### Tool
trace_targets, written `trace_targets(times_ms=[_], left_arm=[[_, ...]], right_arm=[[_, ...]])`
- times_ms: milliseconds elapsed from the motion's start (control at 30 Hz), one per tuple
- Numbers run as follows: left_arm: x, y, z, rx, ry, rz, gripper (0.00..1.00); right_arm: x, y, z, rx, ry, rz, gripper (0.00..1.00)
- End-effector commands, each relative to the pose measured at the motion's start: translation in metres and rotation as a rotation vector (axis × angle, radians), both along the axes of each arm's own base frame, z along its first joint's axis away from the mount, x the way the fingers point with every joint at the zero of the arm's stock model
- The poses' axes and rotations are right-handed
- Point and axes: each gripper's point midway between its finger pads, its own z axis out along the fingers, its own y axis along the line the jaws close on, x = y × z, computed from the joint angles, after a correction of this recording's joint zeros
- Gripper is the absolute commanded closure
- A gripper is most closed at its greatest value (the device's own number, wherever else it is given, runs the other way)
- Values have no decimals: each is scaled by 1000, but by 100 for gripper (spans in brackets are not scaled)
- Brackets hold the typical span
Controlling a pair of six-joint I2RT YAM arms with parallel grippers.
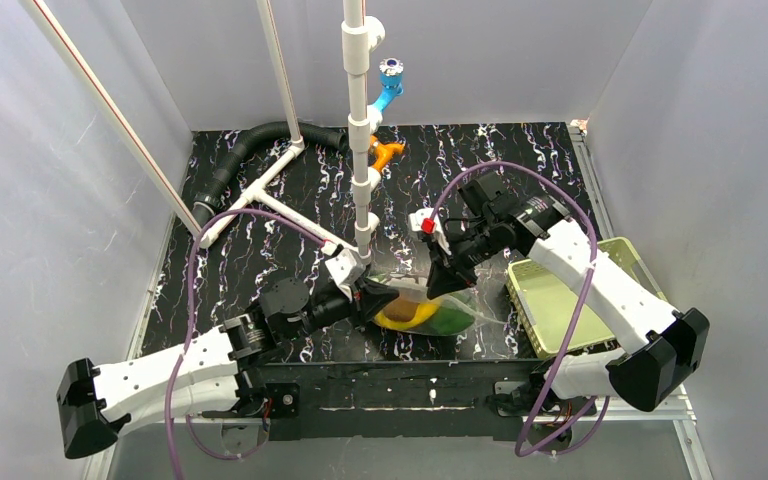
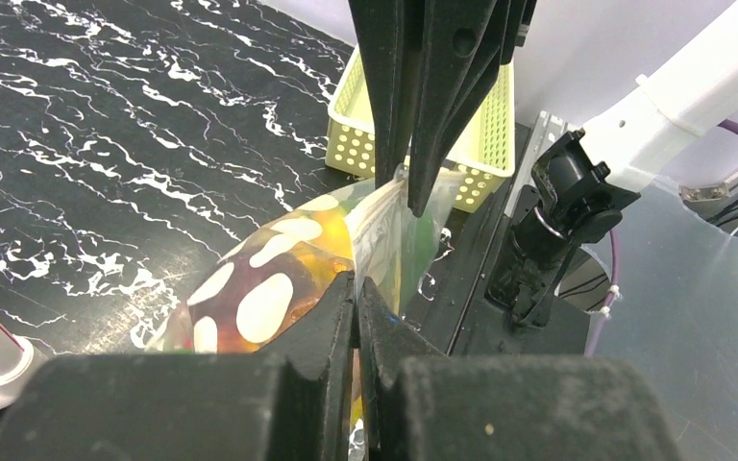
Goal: Open the zip-top bag and remove the fake food
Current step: Unzip the zipper food storage bag at the center of the board.
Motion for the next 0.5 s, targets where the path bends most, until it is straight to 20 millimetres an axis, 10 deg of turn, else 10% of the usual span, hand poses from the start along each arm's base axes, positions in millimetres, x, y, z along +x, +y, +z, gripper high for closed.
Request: trace_targets(times_ms=[0, 467], left_arm=[[4, 9, 26, -50, -52, 39, 100], [2, 17, 10, -35, -39, 48, 100]], right_arm=[[7, -13, 16, -37, -83, -15, 99], [24, -21, 12, -112, -154, -49, 99]])
